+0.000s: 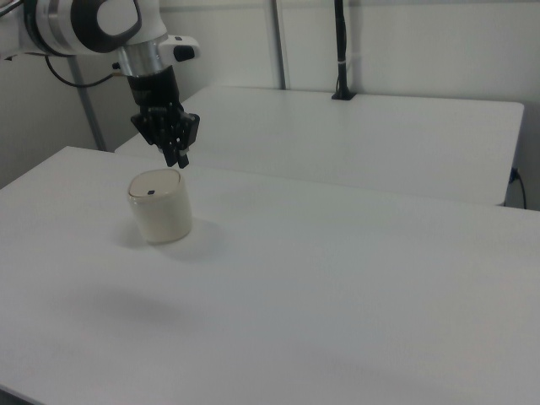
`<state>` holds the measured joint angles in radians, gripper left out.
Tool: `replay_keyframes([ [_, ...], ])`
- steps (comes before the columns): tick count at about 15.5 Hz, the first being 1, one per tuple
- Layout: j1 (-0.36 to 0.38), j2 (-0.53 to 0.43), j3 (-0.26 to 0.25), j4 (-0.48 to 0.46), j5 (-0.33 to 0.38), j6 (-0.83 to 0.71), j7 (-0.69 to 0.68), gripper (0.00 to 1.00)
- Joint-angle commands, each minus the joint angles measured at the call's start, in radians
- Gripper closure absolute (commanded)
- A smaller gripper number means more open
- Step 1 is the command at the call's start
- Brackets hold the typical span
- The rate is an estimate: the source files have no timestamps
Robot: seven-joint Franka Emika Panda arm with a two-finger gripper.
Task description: Close the trash bin
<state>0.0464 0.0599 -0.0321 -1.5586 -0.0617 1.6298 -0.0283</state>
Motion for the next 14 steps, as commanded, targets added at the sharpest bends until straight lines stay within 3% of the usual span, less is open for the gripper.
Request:
replay_keyframes([
  [1,0.014,-0.019,-0.025,-0.023,0.005,0.004,0.013,0.43],
  [2,0.012,-0.019,-0.025,-0.021,0.003,0.004,0.013,0.26],
  [4,0.01,-0.019,-0.026,-0.021,0.003,0.002,0.013,0.0],
  [14,0.009,-0.023,-0.026,-0.021,-0.004,-0.004,0.013,0.0],
])
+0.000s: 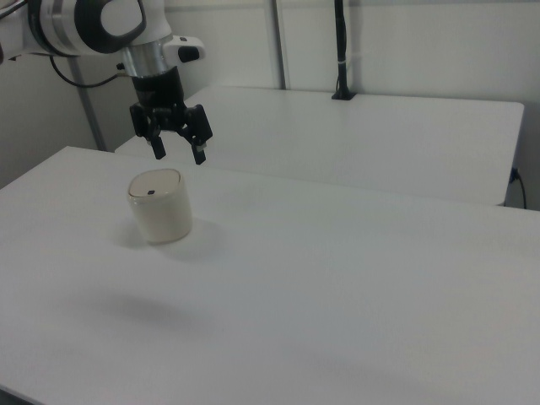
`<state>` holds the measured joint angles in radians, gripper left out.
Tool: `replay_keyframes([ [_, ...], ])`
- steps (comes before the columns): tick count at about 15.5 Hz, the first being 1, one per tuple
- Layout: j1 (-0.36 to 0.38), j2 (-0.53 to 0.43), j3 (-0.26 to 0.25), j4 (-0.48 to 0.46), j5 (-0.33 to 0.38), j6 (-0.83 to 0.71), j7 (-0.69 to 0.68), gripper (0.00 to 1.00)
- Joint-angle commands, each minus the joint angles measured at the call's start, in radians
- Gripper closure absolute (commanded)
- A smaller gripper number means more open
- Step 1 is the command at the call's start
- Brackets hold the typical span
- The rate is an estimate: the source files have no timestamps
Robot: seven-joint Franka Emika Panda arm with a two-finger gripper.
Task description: Close the trash bin
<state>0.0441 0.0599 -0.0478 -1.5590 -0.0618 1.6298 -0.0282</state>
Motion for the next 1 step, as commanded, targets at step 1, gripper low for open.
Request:
replay_keyframes([
  [1,0.011,-0.023,-0.011,-0.021,-0.006,-0.005,0.013,0.0],
])
